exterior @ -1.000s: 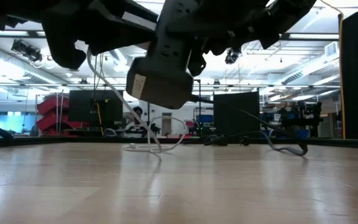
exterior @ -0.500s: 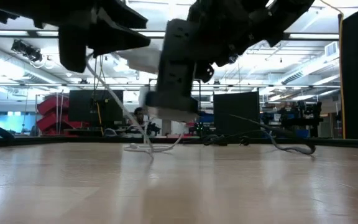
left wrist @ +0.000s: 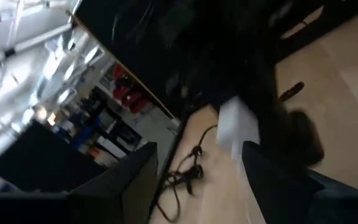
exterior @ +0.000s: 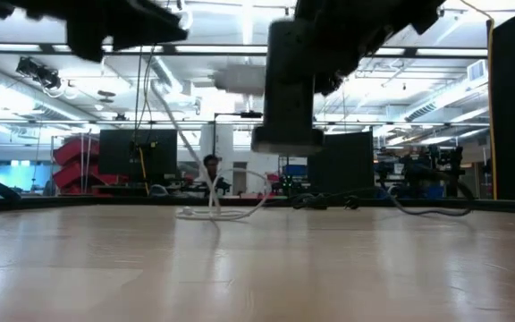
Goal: Insert USB
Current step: Insert the charger adapter into the black outlet extension
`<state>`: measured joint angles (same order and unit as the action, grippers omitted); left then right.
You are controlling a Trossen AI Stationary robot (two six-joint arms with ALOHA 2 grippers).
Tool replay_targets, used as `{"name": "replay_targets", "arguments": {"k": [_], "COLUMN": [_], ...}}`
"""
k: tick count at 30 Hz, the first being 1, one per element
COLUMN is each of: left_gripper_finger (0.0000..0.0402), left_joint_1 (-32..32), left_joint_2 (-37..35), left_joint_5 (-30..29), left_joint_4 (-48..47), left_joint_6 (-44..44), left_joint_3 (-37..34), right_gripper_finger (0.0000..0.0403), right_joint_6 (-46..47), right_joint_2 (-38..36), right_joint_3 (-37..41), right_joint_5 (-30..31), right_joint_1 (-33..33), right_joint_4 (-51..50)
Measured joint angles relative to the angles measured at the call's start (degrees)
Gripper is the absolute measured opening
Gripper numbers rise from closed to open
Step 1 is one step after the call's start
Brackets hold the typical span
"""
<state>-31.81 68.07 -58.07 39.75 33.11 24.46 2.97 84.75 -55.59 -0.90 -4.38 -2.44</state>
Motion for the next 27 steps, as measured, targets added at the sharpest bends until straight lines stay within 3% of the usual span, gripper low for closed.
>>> {"name": "replay_targets", "arguments": {"k": [3, 8, 10, 19, 27], "left_gripper_finger": [0.0218, 0.0218, 0.0218, 0.0218, 0.0218], "left_joint_1": [1.24, 6.14, 7.51, 11.77, 14.26], "left_joint_2": [-4.25, -5.67, -3.90, 8.22, 16.77], "left_joint_5": [1.18, 17.41, 21.34, 28.29, 31.48], "left_joint_4": [-0.05, -4.19, -6.51, -6.70, -7.25], "left_joint_6": [-11.34, -30.92, -35.98, -39.18, -37.92], "left_joint_3": [-5.94, -12.08, -12.27, -9.21, -6.63], "right_gripper_finger": [0.0227, 0.0227, 0.0227, 0.0227, 0.0227], "right_joint_6": [-0.25, -0.23, -0.23, -0.64, -0.64], "right_joint_2": [-0.46, -0.62, -0.62, -0.73, -2.12], "right_joint_3": [0.00, 0.09, 0.09, 0.09, 0.09], "right_joint_5": [0.06, 0.08, 0.08, -0.25, -0.19], "right_joint_1": [-0.62, -0.77, -0.77, -0.81, -0.40], "right_joint_4": [-0.02, 0.04, 0.38, 8.67, 9.43]}}
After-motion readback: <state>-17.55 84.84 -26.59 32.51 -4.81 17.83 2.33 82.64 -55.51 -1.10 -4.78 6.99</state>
